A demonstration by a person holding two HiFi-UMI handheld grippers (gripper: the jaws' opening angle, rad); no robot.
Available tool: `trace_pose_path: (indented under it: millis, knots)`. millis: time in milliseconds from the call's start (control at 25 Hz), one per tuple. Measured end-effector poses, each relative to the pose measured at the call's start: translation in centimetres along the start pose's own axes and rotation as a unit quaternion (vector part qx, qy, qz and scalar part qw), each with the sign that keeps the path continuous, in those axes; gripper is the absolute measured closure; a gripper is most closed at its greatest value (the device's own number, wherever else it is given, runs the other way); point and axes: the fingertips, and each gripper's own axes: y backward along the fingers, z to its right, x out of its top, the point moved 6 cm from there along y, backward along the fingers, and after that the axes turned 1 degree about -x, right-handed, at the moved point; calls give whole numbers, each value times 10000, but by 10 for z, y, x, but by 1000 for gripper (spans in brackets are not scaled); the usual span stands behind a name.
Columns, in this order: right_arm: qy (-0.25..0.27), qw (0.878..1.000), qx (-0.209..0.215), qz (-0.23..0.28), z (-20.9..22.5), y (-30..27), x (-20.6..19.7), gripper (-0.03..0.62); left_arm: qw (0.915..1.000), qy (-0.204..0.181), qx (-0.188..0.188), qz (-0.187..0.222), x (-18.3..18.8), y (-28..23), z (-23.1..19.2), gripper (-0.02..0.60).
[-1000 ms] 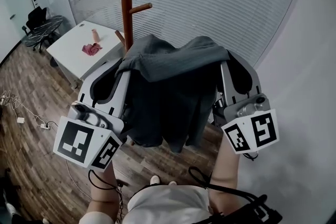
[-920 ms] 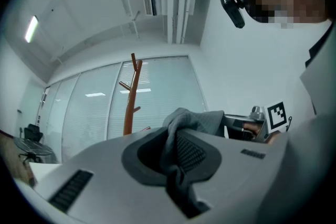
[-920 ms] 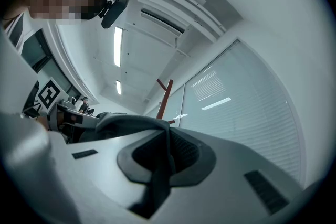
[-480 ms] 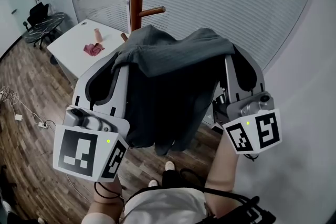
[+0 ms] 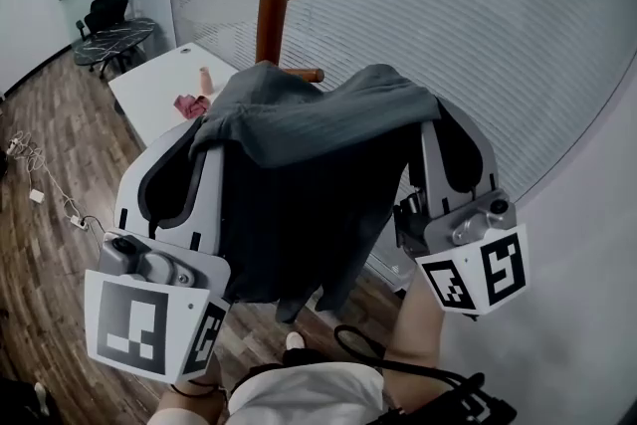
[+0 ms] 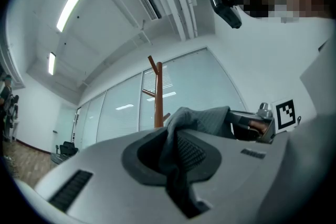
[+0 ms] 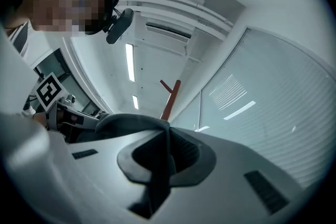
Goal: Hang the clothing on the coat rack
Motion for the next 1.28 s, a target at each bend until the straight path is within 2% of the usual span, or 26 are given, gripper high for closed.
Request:
trace_pose_path:
  millis: [240,440,680,800,960,1280]
  knots:
    - [-35,9993,358,103,0,-18,0,565,9994,-99,317,54,4,2,-6,545]
    - [-163,9986,457,214,2,-25,-1,565,9986,114,389,335,6,2,-7,545]
    - [-175,9985,448,262,1,-22,-4,565,9993,-35,362,78,4,3,-7,545]
    - [-179,9987,433,215,2,-43,-16,565,9994,-92,313,-126,-2,-12,-26,545]
    - [-266,9986,455,60,2,-71,-35,565,9988,81,341,-351,-19,-28,-54,545]
    - [-409,9981,412,-205,0,-60,-41,565,9981,118,265,-549,-21,-27,-49,545]
